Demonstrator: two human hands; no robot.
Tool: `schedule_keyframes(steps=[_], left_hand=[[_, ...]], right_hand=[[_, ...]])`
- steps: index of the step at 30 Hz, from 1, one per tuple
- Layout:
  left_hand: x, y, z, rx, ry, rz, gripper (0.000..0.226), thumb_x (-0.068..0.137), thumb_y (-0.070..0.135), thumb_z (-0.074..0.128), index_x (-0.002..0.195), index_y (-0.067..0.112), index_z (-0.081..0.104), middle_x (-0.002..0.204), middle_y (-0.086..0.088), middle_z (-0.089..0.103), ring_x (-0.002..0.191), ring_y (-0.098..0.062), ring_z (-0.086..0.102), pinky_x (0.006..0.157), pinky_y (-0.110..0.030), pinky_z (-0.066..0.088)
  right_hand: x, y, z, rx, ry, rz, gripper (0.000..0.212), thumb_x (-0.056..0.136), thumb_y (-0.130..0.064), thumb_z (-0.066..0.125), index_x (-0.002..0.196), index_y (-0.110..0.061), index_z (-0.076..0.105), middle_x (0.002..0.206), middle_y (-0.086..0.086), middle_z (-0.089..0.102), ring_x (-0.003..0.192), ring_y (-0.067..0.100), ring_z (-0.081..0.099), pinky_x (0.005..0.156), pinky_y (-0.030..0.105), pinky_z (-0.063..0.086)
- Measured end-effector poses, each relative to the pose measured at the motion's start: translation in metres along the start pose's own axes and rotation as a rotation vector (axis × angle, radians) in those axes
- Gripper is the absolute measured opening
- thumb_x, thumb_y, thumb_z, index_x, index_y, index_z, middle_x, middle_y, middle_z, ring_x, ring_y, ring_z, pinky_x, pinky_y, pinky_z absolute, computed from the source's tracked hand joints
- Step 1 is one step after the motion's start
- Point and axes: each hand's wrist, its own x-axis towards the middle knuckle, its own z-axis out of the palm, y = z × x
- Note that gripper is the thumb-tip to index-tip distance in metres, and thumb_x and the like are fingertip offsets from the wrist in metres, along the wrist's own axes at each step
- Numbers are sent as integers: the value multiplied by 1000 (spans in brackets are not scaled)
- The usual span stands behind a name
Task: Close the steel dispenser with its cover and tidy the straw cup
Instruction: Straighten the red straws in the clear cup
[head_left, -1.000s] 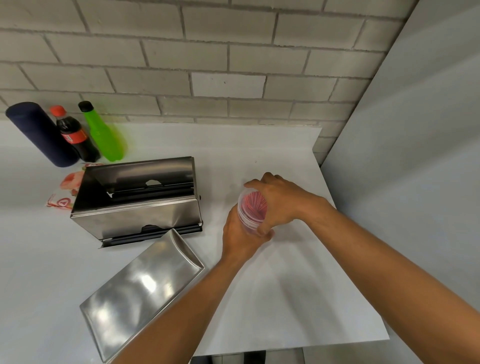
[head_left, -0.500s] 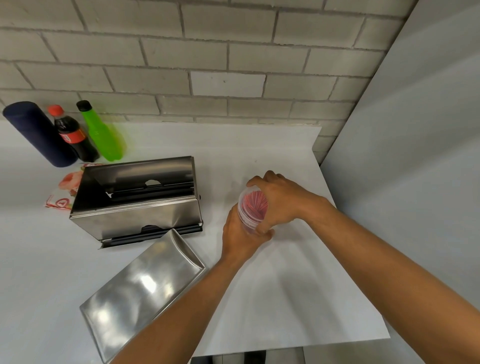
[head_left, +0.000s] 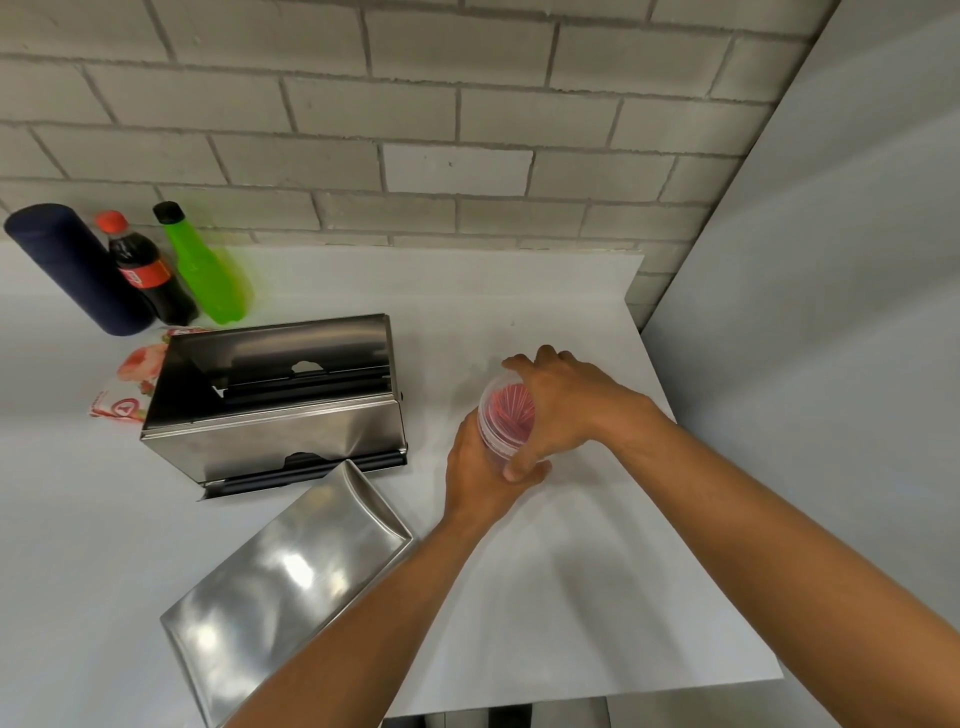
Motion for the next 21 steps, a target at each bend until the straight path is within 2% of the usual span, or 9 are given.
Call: schedule_keyframes(steps=[3,6,10,17,21], left_hand=[[0,1,0,4,10,-2,102,44,54,101,134,40,55,122,15,69,109,-5,68,89,-30,62],[-1,0,1,0,9,-8,100,44,53,101,132,42,56,121,16,70,109,-4,68,89,-31,62],[-1,0,1,14,3,-11,101,45,54,101,134,38,55,121,14,69,108,-9,69,88,-30,63],[0,-1,0,3,-16,-19,104,47,55,101,137,34,54,122,13,68,108,-12,69,87,-27,63],[0,-2,-2,-8,-24,-21,102,46,49,102,135,32,56,119,14,69,105,-9,69,83,-18,61]], right_hand=[[-1,1,-7,-2,-99,-78,143,41,-43,98,157,-44,14,153,1,31,140,25,32,101,44,50],[1,1,-9,-23,-113,-112,134,47,-32,100,156,-45,23,145,0,37,135,24,36,98,44,52],[2,1,-8,-23,-57,-95,126,45,-41,95,151,-45,28,133,-2,43,124,22,43,82,36,54],[1,-2,-5,-26,15,-47,119,44,-57,88,149,-40,33,128,1,49,113,24,53,72,32,46],[2,-5,-6,-30,29,-19,118,38,-60,84,145,-38,38,111,-4,44,95,20,51,63,29,44]])
